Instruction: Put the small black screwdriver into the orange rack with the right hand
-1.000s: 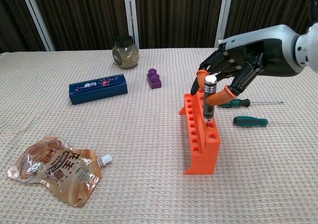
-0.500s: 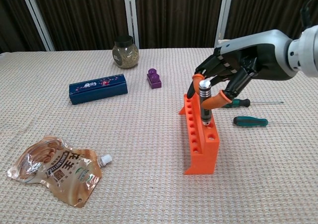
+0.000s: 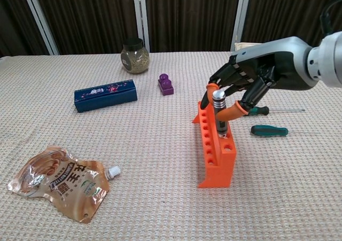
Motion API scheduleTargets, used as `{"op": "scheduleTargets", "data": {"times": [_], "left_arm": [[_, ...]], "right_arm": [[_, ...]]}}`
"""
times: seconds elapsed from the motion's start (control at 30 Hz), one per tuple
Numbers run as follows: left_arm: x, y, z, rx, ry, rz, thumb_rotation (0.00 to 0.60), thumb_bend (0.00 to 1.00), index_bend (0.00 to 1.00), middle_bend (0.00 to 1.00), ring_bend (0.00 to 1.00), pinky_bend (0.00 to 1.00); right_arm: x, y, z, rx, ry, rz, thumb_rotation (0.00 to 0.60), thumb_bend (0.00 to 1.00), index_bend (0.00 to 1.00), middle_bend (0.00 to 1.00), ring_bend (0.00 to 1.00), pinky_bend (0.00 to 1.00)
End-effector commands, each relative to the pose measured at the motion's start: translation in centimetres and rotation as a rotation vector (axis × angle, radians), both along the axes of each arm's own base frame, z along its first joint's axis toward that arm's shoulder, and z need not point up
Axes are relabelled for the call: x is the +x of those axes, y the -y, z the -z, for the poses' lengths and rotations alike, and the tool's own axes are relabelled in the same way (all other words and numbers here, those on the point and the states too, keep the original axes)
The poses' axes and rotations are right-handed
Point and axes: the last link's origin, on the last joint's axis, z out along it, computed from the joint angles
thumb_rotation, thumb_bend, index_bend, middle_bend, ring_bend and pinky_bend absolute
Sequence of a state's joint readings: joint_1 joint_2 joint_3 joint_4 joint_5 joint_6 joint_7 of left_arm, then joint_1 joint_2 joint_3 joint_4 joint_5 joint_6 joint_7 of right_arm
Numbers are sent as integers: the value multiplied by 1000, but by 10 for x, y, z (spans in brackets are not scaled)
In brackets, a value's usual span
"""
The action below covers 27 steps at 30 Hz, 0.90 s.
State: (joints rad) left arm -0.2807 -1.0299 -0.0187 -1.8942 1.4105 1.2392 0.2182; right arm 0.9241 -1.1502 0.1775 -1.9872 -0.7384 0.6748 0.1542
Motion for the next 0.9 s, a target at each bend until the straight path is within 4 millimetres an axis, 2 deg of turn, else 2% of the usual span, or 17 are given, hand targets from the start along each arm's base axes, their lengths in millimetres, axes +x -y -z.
{"op": "scheduleTargets", "data": {"times": [0.03,0.9], "left_arm": [[0,0,0,1,0,0,600,207,145,0,0,0],[2,0,-1,4,1,2,600,208,142,0,0,0]], "right_arm": [[0,0,1,3,2,2,600,301,559,294,0,0],[-3,-1,0,-1,15,15,600,300,527,292,0,0]]}}
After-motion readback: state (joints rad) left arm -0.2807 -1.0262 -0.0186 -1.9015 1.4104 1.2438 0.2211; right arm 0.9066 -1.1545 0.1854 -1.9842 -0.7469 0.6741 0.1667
